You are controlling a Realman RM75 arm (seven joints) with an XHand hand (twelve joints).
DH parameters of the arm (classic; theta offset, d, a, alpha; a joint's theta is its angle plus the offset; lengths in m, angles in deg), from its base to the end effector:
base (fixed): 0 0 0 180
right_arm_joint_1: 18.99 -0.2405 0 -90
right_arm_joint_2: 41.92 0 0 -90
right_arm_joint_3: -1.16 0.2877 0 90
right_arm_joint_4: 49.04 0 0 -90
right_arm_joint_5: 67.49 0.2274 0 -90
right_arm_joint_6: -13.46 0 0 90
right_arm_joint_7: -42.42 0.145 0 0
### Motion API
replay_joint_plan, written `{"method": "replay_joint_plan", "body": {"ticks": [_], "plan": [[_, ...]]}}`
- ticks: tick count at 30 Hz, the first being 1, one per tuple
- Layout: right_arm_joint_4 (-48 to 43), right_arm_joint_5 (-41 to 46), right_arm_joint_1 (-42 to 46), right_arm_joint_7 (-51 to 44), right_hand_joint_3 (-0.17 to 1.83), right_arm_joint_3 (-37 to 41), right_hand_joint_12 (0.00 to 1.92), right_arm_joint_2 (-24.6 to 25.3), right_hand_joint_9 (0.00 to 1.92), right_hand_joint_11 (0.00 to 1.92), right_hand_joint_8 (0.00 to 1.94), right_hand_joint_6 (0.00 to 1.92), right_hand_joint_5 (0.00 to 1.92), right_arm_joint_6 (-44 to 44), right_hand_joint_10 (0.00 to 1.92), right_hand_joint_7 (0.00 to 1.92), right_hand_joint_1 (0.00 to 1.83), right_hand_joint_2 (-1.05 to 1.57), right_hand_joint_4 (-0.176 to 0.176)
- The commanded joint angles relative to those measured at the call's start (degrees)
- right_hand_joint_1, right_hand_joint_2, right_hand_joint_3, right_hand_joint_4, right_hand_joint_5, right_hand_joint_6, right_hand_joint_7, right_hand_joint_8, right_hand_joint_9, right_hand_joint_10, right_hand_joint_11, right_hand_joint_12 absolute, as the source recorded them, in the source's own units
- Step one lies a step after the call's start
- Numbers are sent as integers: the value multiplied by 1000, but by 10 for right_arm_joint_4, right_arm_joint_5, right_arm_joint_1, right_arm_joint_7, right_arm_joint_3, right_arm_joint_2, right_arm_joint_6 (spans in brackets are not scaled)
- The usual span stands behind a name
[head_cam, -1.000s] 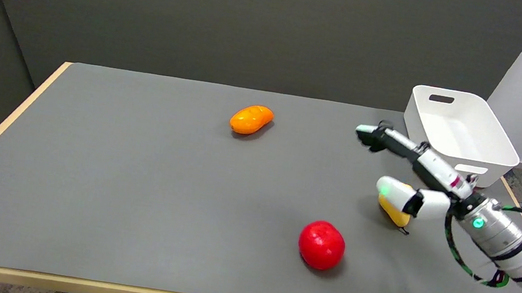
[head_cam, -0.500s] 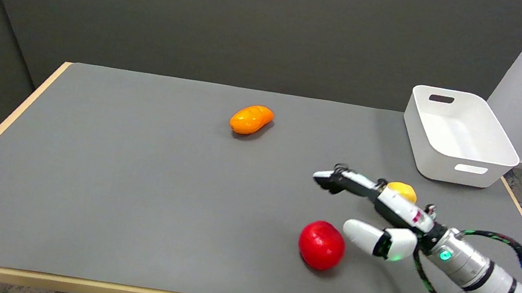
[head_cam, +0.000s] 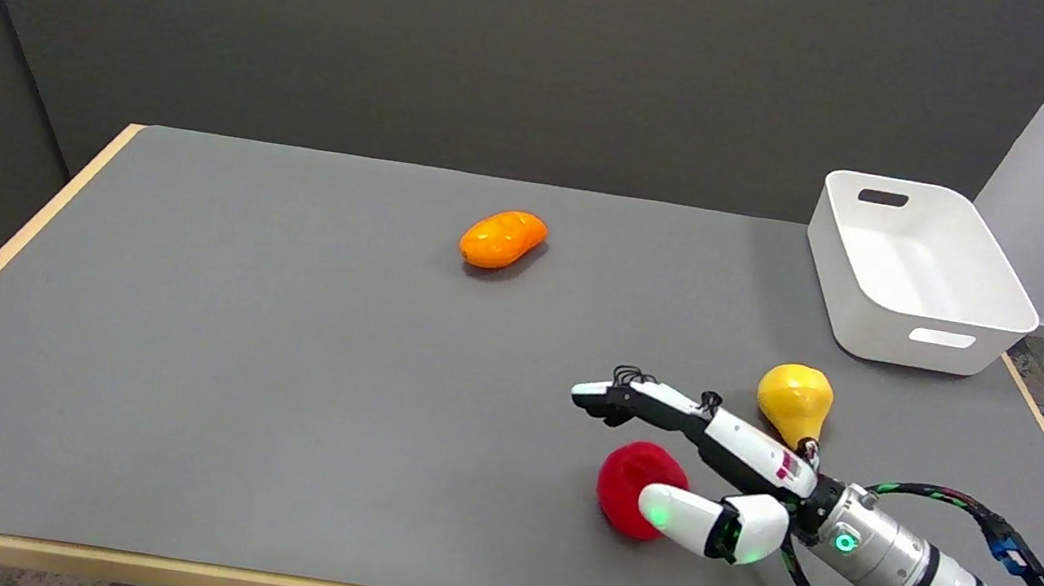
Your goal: Pick up tomato.
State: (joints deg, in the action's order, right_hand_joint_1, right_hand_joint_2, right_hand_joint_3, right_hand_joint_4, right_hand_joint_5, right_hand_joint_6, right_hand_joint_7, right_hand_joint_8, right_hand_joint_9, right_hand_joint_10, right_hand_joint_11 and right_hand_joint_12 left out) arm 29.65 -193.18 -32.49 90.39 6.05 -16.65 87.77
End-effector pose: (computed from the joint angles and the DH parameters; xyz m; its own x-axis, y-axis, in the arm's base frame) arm -0.3106 -0.2151 0.3619 0.6532 -0.3739 0.6584 -0.7467 -0.4624 0.4781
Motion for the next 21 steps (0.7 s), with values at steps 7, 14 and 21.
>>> {"method": "replay_joint_plan", "body": {"ticks": [7,14,21], "plan": [[-27,-17,-41,2,952,45,1146,31,216,85,312,437,194,-129,598,264,243,640,108],[-53,-9,-34,-64,990,51,978,22,110,5,286,447,155,-122,548,165,230,583,104],[-53,12,-3,-86,989,58,959,4,69,-1,281,443,140,-78,548,141,227,569,96]]}}
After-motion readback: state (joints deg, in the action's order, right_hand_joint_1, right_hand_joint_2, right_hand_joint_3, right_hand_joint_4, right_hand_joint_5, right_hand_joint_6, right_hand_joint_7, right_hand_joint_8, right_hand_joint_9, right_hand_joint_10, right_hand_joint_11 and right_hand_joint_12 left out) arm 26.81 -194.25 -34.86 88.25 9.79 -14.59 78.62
